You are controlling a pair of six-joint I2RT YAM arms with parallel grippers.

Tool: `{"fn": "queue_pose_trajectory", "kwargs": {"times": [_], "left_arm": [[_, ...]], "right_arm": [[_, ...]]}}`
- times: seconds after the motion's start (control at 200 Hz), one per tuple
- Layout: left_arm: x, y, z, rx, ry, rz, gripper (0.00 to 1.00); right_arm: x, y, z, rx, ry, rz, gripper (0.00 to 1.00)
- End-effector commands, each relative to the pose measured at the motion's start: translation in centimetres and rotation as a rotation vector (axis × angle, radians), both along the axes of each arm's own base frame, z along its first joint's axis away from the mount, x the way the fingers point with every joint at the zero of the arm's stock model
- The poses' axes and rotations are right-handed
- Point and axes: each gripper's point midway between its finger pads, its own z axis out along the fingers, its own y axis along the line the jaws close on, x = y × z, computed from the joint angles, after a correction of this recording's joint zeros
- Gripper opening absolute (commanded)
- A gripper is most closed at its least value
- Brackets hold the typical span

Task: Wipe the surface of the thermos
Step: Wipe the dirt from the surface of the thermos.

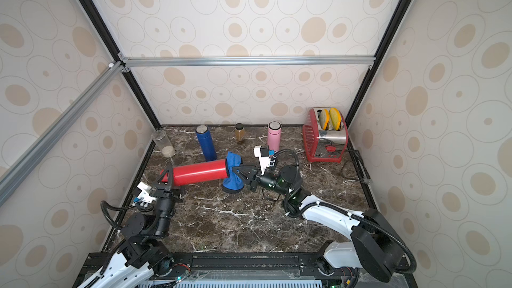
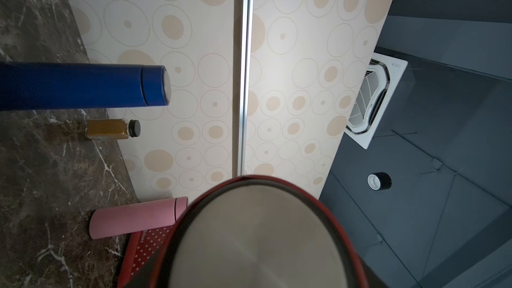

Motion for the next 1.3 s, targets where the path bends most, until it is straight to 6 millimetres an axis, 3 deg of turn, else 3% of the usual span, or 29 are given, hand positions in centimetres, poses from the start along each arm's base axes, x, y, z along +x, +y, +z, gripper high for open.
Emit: {"fn": "queue_pose_trajectory", "kwargs": {"times": [0.0, 0.325, 0.466, 0.656, 0.816, 1.097, 1.297], "left_arm": [[-2.4, 0.0, 5.5, -0.092, -0.144, -0.096, 0.00], [-1.7, -0.5, 4.2, 0.011, -0.074, -0.077, 0.00], [-1.5, -0.1, 3.7, 0.049, -0.059, -0.042, 0.00], [-1.3, 0.7, 3.9, 0.086, -0.057, 0.024, 0.00], [-0.7, 0.0, 4.4, 0.074, -0.074, 0.022, 0.00], [-0.1, -0.8, 5.1, 0.022, -0.103, -0.002, 0.00], [-0.7, -0.1, 5.8, -0.013, -0.132, 0.006, 0.00]], "right_arm": [[-0.6, -0.3, 0.4, -0.013, 0.000, 0.016, 0.00], [-2.0, -0.7, 4.5, 0.022, -0.072, 0.051, 0.00], [-2.4, -1.5, 5.1, -0.007, -0.091, 0.029, 0.00], [-2.7, -2.4, 4.4, -0.019, -0.075, 0.000, 0.00], [-2.5, -1.9, 3.3, -0.023, -0.049, 0.008, 0.00], [-1.1, -0.4, -1.0, -0.048, 0.034, -0.003, 0.00], [-0.2, 0.3, -3.5, -0.068, 0.075, -0.014, 0.00]]}}
